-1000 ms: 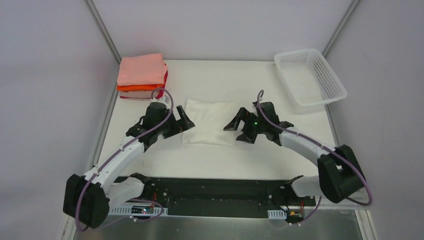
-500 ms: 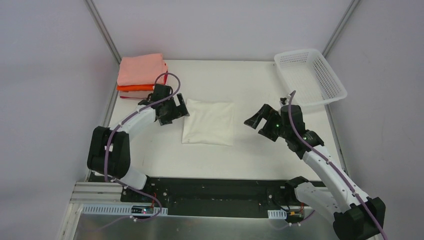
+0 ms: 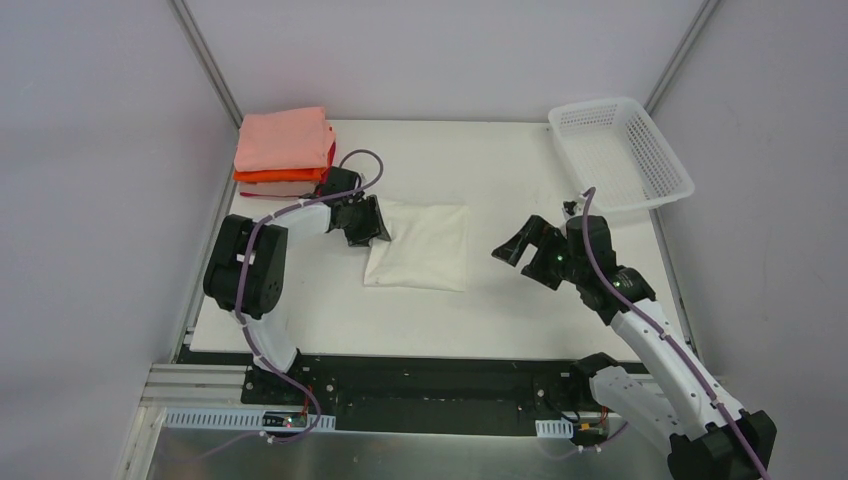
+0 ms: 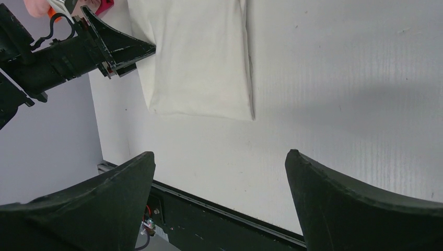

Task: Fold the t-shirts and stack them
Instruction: Put the neatly folded tshirt into the corner of the board with the left arm

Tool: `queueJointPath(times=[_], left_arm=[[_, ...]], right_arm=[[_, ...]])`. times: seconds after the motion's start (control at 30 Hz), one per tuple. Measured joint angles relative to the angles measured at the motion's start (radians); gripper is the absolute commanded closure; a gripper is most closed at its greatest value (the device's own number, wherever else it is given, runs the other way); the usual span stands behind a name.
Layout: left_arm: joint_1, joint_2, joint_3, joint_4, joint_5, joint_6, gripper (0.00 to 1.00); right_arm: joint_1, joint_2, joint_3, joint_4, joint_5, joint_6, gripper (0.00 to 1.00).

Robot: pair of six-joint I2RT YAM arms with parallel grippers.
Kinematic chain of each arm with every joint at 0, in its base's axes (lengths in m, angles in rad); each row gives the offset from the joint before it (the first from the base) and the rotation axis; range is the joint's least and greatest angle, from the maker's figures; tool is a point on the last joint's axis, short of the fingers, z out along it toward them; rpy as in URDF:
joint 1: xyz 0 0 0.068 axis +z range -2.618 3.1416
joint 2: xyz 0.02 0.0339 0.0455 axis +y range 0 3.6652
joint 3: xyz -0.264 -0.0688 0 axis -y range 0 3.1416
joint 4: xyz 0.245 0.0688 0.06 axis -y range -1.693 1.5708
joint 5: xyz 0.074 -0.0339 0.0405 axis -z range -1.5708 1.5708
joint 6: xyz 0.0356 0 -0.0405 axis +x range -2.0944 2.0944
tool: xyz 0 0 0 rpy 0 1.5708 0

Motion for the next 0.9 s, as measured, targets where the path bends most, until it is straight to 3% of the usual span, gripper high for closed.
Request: queueJointPath(times=[0.13, 0.2, 0.37, 0.67, 0.9], left_arm=[[-0.026, 0.019, 0.0, 0.034, 0.015, -0.002, 0.61], [-0.044, 0.024, 0.0, 0.046, 0.006, -0.002, 0.68], [-0.123, 0.053, 0.032, 0.038, -0.096, -0.016, 1.0], [-0.256, 0.09, 0.167, -0.126, -0.438, 0.011, 1.0], [-0.248, 0.109, 0.332, -0.258, -0.748, 0.174, 1.0]], right_arm=[[-0.006, 0.0, -0.003, -0.01, 0.001, -0.007, 0.0], [-0.009, 0.0, -0.005, -0.015, 0.003, -0.011, 0.0], [-0.018, -0.004, -0.006, -0.031, 0.01, -0.029, 0.0], [-0.031, -0.047, -0.006, -0.071, 0.061, -0.081, 0.0], [-0.035, -0.054, -0.011, -0.078, 0.132, -0.141, 0.0]])
